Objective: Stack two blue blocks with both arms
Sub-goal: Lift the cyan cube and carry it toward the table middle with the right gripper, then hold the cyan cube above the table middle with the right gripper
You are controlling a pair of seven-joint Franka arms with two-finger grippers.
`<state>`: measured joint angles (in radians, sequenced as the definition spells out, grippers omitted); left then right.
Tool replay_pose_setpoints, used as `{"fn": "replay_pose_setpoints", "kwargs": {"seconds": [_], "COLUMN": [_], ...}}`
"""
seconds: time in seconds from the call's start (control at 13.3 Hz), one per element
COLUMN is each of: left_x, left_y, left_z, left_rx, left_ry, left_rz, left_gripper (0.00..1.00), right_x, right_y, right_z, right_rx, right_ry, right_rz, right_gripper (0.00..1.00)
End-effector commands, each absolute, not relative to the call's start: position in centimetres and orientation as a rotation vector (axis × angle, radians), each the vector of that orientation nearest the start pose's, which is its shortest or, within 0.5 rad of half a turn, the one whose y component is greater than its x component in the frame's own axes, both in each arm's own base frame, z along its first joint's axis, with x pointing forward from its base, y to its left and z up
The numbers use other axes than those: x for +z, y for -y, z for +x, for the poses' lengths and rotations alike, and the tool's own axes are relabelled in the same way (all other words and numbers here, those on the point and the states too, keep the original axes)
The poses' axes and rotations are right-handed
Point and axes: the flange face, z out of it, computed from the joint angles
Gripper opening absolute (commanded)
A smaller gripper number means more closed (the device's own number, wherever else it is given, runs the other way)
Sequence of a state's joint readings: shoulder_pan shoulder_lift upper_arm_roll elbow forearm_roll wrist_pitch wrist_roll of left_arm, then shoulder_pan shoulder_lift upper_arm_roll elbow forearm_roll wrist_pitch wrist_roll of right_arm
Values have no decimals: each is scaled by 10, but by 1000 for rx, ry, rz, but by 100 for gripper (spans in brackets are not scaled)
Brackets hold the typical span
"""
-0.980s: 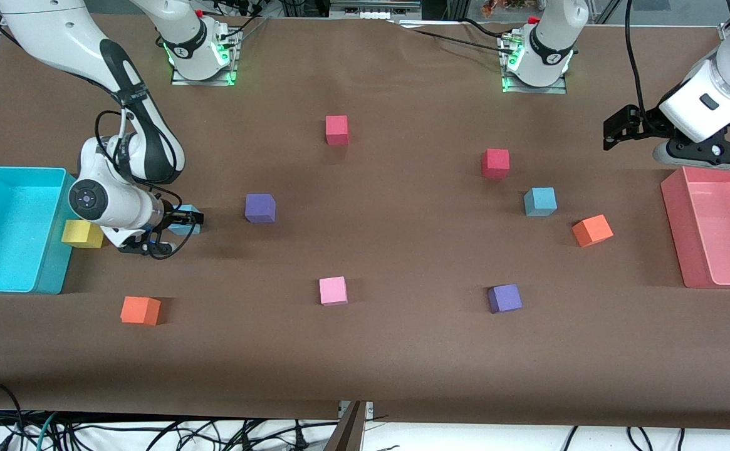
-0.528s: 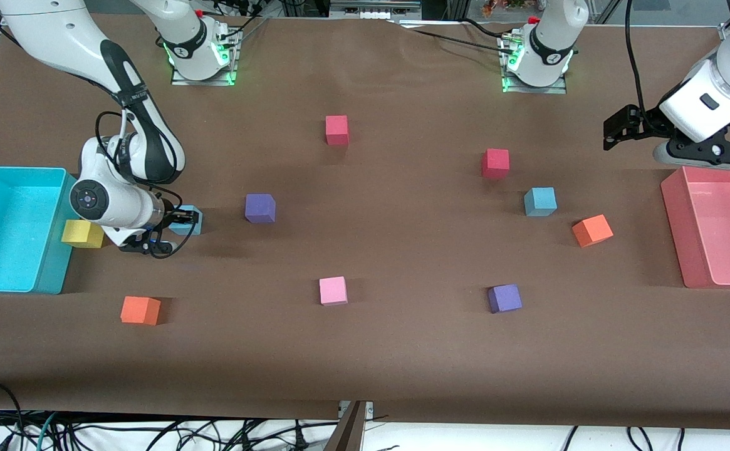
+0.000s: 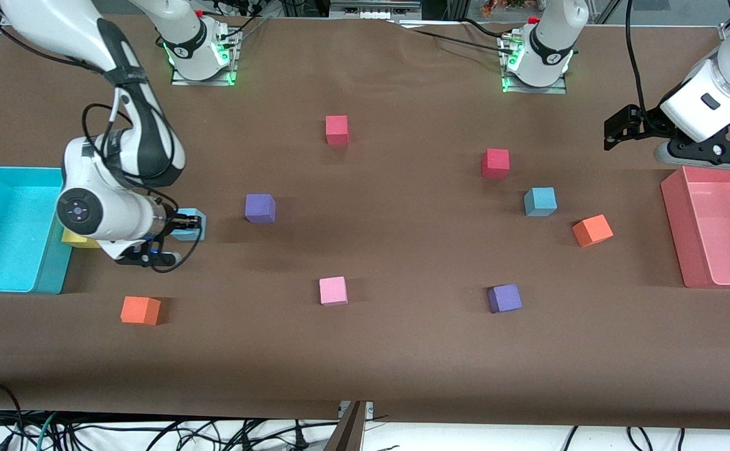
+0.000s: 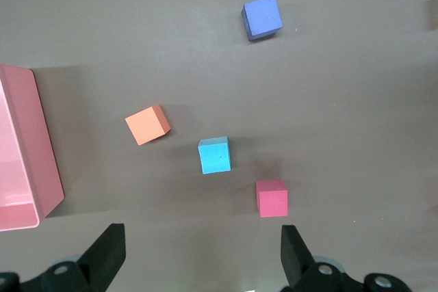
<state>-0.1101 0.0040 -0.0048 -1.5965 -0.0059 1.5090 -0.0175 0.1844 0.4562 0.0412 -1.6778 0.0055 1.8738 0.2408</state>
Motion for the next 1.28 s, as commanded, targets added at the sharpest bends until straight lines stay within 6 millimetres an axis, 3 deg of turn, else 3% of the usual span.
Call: {"fn": "replay_pose_setpoints", "kwargs": {"seconds": [0.0, 0.23, 0.45, 0.75, 0.98, 1.21], "left_x": [612, 613, 613, 612, 612, 609], "left_y": [63, 63, 63, 63, 66, 63], "left_z": [543, 543, 544, 544, 544, 546], "left_rx": [141, 139, 139, 141, 141, 145], "left_ry": [-154, -154, -152, -157, -159, -148], "left_rz": [-3111, -3112, -3112, -3111, -3112, -3118], "left_gripper": [100, 100, 100, 100, 100, 100], "right_x": [332, 337, 329, 278, 239, 230], "right_y": [-211, -294, -363, -451, -497, -524], "right_z": [634, 627, 625, 593, 566, 548], "right_rx": [439, 454, 435, 421, 385, 375], "right_ry": [21, 188, 146, 111, 109, 73], "right_rz": [-3165, -3169, -3105, -3124, -3109, -3059], "right_gripper": [0, 0, 0, 0, 0, 0]}}
